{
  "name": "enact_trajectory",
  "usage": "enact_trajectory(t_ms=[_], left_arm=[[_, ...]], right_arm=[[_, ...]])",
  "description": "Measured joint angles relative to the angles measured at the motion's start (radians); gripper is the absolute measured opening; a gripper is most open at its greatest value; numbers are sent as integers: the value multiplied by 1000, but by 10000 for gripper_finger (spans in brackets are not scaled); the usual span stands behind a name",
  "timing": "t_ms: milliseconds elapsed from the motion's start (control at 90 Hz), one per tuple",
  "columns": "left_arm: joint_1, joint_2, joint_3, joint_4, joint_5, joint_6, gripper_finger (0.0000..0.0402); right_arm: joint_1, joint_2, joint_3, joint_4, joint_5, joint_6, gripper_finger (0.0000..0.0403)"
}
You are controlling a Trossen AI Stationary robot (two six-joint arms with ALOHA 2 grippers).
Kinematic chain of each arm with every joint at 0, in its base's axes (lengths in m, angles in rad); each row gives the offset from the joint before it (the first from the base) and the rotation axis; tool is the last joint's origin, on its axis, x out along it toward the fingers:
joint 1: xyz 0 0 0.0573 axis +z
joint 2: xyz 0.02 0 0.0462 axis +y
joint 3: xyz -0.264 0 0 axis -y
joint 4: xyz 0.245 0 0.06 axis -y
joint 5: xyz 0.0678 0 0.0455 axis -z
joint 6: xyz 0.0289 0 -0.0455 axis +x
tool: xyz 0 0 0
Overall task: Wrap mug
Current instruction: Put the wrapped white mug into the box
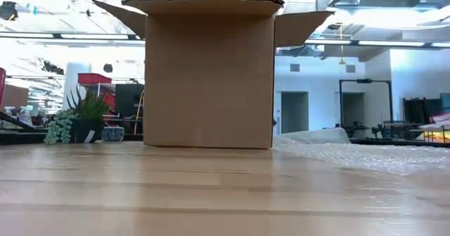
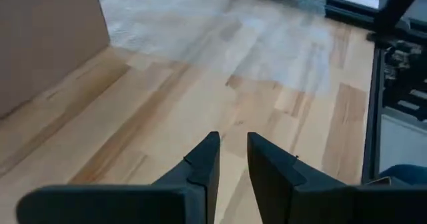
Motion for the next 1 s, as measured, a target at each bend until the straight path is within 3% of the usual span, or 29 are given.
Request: enact_trajectory(t_ms=[122,311,500,867,1000], left_arm=[[-1,0,0,39,-5,35,56],[-4,0,0,50,-37,24,56],[-12,0,0,97,-43,48,56],[-96,-12,104,116,-57,118,55],[-122,-11,133,110,-75,158,55]], right_arm=[[-147,113,40,-86,-152,4,13],[-242,236,41,-78,-65,-37,13],[-281,311,43,-175,-116,-36,13],[-161,291,43,-567,-298,22,13],[-67,237,43,-586,-377,106,13]])
